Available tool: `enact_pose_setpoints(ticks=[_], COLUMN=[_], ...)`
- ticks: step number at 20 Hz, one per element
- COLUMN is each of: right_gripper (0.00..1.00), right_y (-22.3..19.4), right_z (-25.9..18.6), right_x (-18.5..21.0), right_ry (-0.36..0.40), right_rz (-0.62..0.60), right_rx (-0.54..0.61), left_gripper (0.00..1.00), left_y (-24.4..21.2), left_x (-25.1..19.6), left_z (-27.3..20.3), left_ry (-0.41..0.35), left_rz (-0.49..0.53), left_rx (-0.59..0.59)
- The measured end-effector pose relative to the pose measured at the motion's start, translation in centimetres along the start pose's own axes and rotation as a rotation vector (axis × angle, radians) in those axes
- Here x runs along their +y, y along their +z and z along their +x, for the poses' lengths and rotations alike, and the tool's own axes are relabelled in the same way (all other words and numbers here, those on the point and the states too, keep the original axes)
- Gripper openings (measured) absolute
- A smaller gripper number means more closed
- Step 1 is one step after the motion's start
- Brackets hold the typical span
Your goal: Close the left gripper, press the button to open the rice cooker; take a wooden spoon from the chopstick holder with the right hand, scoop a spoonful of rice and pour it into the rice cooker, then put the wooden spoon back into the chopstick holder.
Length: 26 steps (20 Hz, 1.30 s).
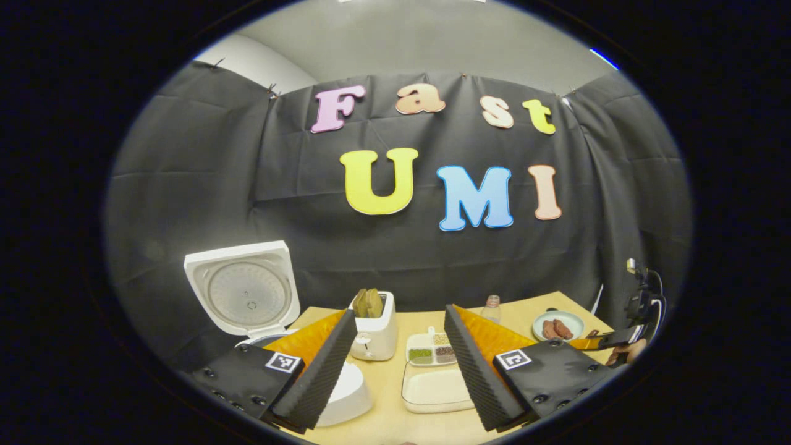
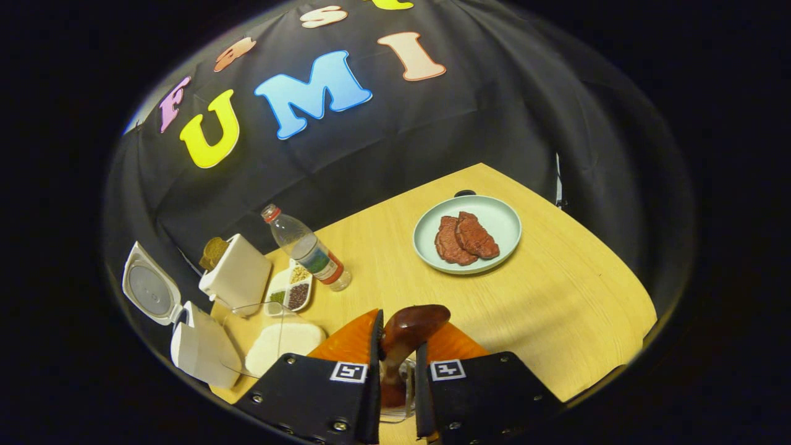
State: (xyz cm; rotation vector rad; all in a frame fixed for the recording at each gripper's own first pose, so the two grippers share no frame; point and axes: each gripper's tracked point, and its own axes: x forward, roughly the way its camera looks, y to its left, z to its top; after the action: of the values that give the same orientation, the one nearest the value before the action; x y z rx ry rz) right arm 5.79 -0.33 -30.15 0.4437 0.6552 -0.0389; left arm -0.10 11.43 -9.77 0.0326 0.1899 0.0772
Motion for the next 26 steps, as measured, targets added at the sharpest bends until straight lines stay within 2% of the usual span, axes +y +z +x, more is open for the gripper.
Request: enact_pose_setpoints(ticks=[1,2,3,6,10,11,13,15,18,19,21,26], right_gripper=[0.14,0.14,0.09,0.09,0.09,0.09,0.09,0.09,0.09,0.09,0.09,0.09], right_y=[-0.1,0.0,0.3,1.9,5.7,6.9,8.7,9.7,9.2,8.5,6.3,1.8], right_z=[-0.8,-1.2,-1.6,-3.2,-5.9,-6.5,-7.3,-7.4,-6.0,-5.1,-3.3,0.6], right_x=[0.5,0.9,1.4,2.7,5.0,6.0,8.3,11.4,16.2,17.6,20.0,22.6], right_ry=[0.009,0.002,0.003,0.001,0.015,0.028,0.064,0.117,0.186,0.205,0.237,0.225], right_rz=[-0.01,-0.018,-0.032,-0.068,-0.056,-0.062,-0.079,-0.106,-0.159,-0.172,-0.16,-0.185], right_rx=[-0.016,-0.033,-0.046,-0.09,-0.164,-0.186,-0.223,-0.245,-0.244,-0.232,-0.183,-0.137], left_gripper=[0.99,0.99,0.96,1.0,0.99,0.96,0.99,0.96,0.96,0.99,0.96,0.99], left_y=[0.1,0.2,0.4,0.0,-0.5,-0.4,-0.4,-0.8,-1.8,-2.0,-2.5,-2.2], left_x=[0.2,0.4,0.6,1.2,2.8,3.3,3.4,4.1,5.3,5.7,6.6,9.5], left_z=[0.2,0.4,0.5,0.6,0.2,0.0,-0.3,-0.6,-0.8,-1.0,-1.4,-1.6], left_ry=[-0.003,-0.007,-0.011,-0.026,-0.042,-0.042,-0.067,-0.081,-0.081,-0.08,-0.077,-0.063], left_rz=[-0.003,-0.008,-0.011,-0.011,-0.006,-0.005,-0.012,-0.004,0.007,0.009,0.01,0.007], left_rx=[-0.003,-0.009,-0.015,-0.023,-0.033,-0.048,-0.061,-0.061,-0.045,-0.043,-0.04,-0.047])
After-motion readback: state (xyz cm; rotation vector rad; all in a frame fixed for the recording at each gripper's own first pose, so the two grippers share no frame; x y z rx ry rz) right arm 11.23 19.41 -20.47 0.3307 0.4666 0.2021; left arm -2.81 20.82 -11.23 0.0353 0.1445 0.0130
